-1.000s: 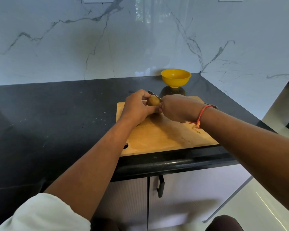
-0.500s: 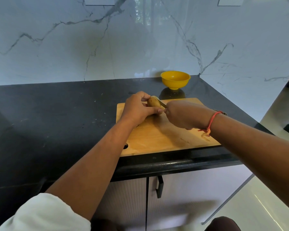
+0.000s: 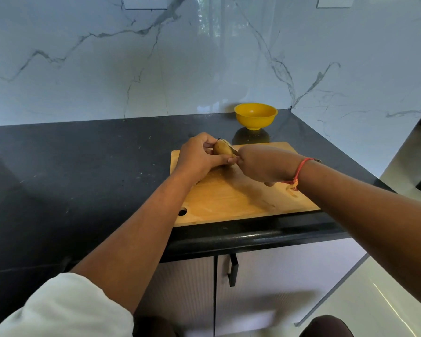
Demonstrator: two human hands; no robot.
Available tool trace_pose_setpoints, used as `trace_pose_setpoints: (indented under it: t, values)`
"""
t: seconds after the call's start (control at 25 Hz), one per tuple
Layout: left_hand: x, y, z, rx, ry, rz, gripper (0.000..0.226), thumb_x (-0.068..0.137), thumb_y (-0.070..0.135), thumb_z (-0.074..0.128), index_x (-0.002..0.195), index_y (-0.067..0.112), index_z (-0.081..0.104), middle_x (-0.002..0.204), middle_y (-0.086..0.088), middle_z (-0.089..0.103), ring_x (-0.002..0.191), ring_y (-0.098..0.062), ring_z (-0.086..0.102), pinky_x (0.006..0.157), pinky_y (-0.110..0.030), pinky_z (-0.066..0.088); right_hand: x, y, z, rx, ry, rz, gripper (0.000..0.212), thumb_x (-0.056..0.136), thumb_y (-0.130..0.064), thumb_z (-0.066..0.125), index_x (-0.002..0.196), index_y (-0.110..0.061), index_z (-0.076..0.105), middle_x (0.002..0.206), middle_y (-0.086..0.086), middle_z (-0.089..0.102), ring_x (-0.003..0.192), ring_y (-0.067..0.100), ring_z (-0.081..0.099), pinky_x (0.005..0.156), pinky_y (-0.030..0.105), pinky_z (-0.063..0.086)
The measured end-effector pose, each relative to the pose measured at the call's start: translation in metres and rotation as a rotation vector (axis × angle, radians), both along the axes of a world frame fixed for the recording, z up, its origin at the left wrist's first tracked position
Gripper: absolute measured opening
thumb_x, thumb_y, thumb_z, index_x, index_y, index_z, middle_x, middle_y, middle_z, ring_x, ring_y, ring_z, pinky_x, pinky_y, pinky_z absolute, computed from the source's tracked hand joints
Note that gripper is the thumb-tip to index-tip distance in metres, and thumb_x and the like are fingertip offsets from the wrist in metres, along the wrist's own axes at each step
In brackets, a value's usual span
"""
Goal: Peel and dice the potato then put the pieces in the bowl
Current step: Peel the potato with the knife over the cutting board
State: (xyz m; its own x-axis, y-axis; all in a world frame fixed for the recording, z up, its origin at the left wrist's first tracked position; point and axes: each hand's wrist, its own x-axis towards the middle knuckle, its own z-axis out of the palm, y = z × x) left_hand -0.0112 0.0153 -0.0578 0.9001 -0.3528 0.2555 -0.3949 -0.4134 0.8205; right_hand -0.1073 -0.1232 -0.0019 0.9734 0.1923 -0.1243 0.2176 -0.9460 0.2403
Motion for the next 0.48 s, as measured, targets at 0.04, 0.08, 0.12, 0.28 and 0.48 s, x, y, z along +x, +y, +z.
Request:
trace_pose_setpoints:
  t: [0.04, 0.08, 0.12, 0.28, 0.48]
  values:
    - [0.001, 0.001, -0.001, 0.001, 0.000, 0.001, 0.061, 0.064, 0.042, 0.090, 0.115, 0.021, 0.062, 0.104, 0.013, 0.064, 0.093, -0.002, 0.059, 0.071, -0.015, 0.045, 0.002, 0.000, 0.004, -0.062, 0.034, -0.004, 0.026, 0.105, -0.024, 0.046, 0.107, -0.006, 0.064, 0.087, 0.006, 0.064, 0.064, 0.015, 0.050, 0.049, 0.019, 0.035]
    - [0.001, 0.000, -0.001, 0.000, -0.003, -0.002, 0.062, 0.064, 0.042, 0.090, 0.115, 0.021, 0.062, 0.106, 0.012, 0.065, 0.094, -0.002, 0.059, 0.072, -0.016, 0.045, 0.000, 0.002, 0.005, -0.032, 0.052, -0.066, 0.024, 0.102, -0.020, 0.054, 0.117, -0.004, 0.064, 0.095, 0.006, 0.066, 0.062, 0.014, 0.047, 0.046, 0.017, 0.033]
    - [0.001, 0.001, -0.001, -0.002, -0.002, -0.005, 0.062, 0.064, 0.041, 0.090, 0.116, 0.021, 0.062, 0.107, 0.011, 0.065, 0.095, -0.002, 0.059, 0.072, -0.015, 0.045, -0.001, 0.005, 0.007, -0.050, 0.082, -0.088, 0.028, 0.098, -0.017, 0.062, 0.123, -0.004, 0.064, 0.101, 0.006, 0.067, 0.059, 0.013, 0.044, 0.045, 0.017, 0.030]
    - [0.002, 0.003, -0.003, -0.003, -0.008, -0.011, 0.061, 0.065, 0.041, 0.090, 0.115, 0.023, 0.062, 0.109, 0.012, 0.064, 0.097, -0.002, 0.059, 0.074, -0.016, 0.045, 0.008, 0.003, 0.005, -0.032, 0.110, -0.137, 0.038, 0.093, -0.025, 0.068, 0.127, -0.007, 0.065, 0.088, 0.000, 0.055, 0.057, 0.009, 0.032, 0.047, 0.019, 0.021]
    - [-0.003, 0.003, -0.005, -0.007, -0.030, 0.003, 0.057, 0.066, 0.038, 0.090, 0.113, 0.022, 0.061, 0.108, 0.010, 0.064, 0.098, -0.005, 0.060, 0.074, -0.016, 0.046, 0.008, -0.001, -0.001, 0.024, 0.094, -0.165, 0.055, 0.093, -0.013, 0.068, 0.143, 0.001, 0.048, 0.107, 0.007, 0.063, 0.064, 0.011, 0.043, 0.046, 0.020, 0.027]
